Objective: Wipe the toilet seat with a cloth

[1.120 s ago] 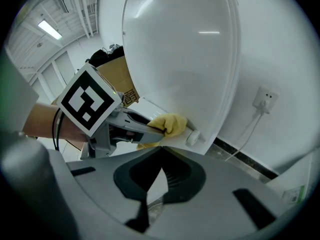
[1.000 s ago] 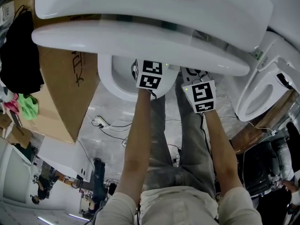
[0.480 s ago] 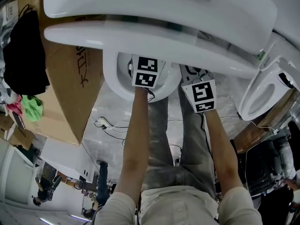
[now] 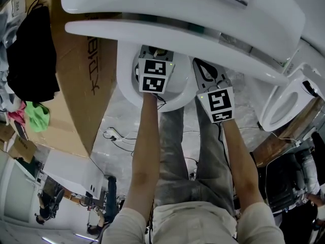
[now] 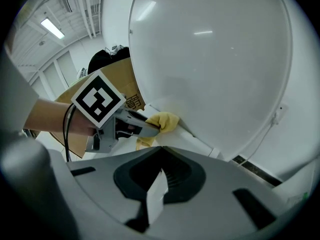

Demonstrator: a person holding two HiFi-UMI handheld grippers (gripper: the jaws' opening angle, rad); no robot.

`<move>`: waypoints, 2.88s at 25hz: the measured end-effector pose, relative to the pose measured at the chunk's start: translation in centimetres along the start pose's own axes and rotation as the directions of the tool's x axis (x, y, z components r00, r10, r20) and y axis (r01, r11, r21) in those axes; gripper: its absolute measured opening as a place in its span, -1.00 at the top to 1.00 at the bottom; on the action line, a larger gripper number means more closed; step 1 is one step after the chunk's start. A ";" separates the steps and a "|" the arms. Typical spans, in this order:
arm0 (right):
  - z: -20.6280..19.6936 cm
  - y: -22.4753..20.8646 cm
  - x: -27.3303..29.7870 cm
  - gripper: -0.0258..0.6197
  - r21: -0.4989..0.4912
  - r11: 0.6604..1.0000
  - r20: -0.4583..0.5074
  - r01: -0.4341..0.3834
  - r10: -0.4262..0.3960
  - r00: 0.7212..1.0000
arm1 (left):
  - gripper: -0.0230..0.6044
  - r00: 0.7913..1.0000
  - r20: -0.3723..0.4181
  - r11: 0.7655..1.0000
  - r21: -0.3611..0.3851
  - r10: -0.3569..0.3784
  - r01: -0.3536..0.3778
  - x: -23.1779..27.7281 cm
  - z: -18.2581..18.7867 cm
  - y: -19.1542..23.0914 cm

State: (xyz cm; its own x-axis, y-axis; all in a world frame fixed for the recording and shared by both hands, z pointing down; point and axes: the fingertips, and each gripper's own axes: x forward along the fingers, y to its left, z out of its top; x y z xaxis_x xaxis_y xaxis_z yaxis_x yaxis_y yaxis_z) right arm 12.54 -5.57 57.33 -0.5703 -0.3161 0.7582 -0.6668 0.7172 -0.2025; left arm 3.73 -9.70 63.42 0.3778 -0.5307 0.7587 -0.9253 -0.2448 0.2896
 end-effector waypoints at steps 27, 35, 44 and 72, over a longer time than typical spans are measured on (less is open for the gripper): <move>3.5 6.2 3.6 0.90 -0.069 0.996 -0.001 -0.052 0.052 0.999 | 0.56 0.996 0.019 0.990 -0.113 0.087 -0.085 -4.2 -1.8 8.3; 4.1 8.1 4.4 0.90 -0.098 0.992 -0.004 -0.074 0.074 0.997 | 0.56 0.993 0.012 0.983 -0.142 0.120 -0.117 -5.6 -3.1 10.1; 3.7 9.7 4.6 0.90 -0.120 0.988 -0.015 -0.095 0.094 0.995 | 0.56 0.988 0.004 0.974 -0.169 0.153 -0.150 -6.9 -4.9 11.3; 9.9 14.0 -6.2 0.90 -0.224 0.968 0.027 -0.115 0.124 0.992 | 0.56 0.962 0.008 0.935 -0.235 0.273 -0.264 -22.5 -7.9 5.8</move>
State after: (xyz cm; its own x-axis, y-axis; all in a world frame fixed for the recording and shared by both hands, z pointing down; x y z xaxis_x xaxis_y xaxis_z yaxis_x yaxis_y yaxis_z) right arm 2.05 0.29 43.69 -0.6611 -0.2417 0.7103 -0.4728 0.8693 -0.1443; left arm -10.41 7.26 52.62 0.1110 -0.5835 0.8045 -0.9728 0.1019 0.2081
